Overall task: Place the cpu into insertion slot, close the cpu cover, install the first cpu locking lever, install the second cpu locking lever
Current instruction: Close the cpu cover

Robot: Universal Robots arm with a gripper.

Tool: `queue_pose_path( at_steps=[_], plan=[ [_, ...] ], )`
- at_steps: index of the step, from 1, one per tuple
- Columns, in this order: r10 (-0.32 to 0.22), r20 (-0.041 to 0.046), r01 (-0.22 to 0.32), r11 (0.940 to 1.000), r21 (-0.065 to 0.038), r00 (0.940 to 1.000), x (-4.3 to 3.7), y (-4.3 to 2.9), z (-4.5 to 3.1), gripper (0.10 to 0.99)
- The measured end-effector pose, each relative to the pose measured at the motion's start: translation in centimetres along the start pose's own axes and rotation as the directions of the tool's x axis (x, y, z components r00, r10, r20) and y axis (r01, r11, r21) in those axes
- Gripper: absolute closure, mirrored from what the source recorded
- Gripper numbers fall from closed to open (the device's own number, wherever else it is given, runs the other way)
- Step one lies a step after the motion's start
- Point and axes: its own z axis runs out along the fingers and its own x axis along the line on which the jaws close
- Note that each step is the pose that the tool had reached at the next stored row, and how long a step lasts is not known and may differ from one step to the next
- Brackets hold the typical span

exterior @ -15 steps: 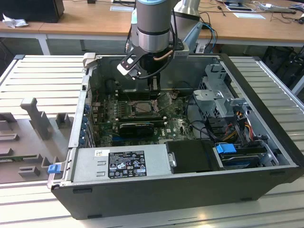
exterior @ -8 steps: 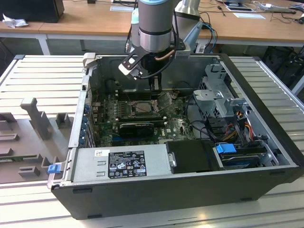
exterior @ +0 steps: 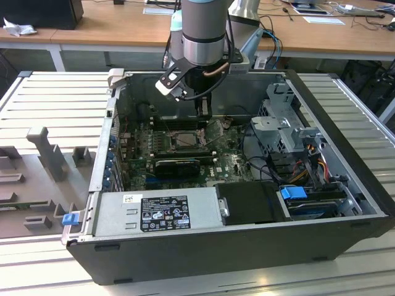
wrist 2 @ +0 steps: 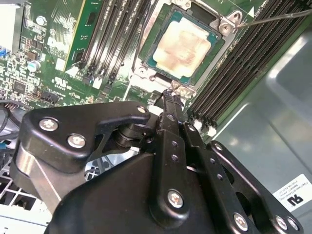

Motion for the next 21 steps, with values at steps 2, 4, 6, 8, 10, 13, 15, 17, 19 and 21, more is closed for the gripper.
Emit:
queue_pose_path(
  at_steps=[2, 4, 6, 8, 10, 13, 15, 17, 19, 21],
  plan=[
    [0.000, -0.0001, 0.000, 1.0000, 0.000, 1.0000, 0.01, 0.42, 0.01, 0.980],
    [0.000, 0.0001, 0.000, 1.0000, 0.000, 1.0000, 0.02, 0.68, -0.01, 0.980],
    [0.000, 0.0001, 0.000, 1.0000, 0.000, 1.0000, 0.02, 0.73, -0.05, 0.980],
    [0.000, 0.0000, 0.000, 1.0000, 0.000, 1.0000, 0.03, 0.80, -0.09, 0.980],
    [0.000, 0.0001, 0.000, 1.0000, 0.000, 1.0000, 0.03, 0.92, -0.11, 0.980],
    [0.000, 0.0001, 0.000, 1.0000, 0.000, 1.0000, 0.04, 1.11, -0.13, 0.980],
    [0.000, 0.0001, 0.000, 1.0000, 0.000, 1.0000, 0.04, 1.20, -0.14, 0.980],
    [-0.001, 0.0000, 0.001, 1.0000, 0.000, 1.0000, 0.05, 1.29, -0.14, 0.980],
    [-0.001, 0.0000, 0.001, 1.0000, 0.000, 1.0000, 0.05, 1.41, -0.16, 0.980],
    [-0.001, 0.0000, 0.001, 1.0000, 0.001, 1.0000, 0.05, 1.50, -0.17, 0.980]
  ],
)
